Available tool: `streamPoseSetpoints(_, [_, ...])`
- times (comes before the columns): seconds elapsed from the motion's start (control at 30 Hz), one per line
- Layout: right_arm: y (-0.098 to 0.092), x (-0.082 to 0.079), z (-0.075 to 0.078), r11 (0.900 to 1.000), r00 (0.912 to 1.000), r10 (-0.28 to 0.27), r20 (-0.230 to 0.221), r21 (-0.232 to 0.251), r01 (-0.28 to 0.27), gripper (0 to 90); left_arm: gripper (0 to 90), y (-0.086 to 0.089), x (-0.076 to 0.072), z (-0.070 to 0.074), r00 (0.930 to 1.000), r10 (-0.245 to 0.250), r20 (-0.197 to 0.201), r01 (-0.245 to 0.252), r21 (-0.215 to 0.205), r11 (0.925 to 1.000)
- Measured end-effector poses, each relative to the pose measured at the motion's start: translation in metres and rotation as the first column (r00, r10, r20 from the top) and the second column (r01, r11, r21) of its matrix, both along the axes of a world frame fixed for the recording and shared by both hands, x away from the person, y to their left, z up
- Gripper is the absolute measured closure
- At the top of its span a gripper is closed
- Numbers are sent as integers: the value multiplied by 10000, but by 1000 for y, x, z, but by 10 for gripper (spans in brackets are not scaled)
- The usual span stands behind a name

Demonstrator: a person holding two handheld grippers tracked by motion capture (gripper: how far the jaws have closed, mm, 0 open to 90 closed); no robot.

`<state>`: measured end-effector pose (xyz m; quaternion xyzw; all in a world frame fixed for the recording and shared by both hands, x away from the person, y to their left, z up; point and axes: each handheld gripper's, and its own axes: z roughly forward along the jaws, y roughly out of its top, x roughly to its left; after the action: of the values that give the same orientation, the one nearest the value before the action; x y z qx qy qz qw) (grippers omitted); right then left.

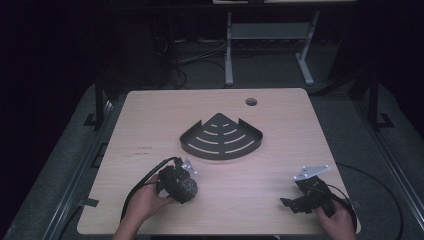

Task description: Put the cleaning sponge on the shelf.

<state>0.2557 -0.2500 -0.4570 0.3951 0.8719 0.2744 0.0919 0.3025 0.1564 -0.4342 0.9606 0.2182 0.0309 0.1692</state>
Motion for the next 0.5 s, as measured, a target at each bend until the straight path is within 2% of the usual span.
streamPoseSetpoints(0.4, [0, 0, 1, 10000, 10000, -12, 21, -20, 12, 143, 336, 1, 1, 1, 10000, 61, 1, -61, -42, 10000])
streamPoseSetpoints(0.5, [0, 0, 1, 10000, 10000, 32, 40, -35, -32, 143, 343, 2, 0, 2, 9999, 78, 106, -78, -42, 10000])
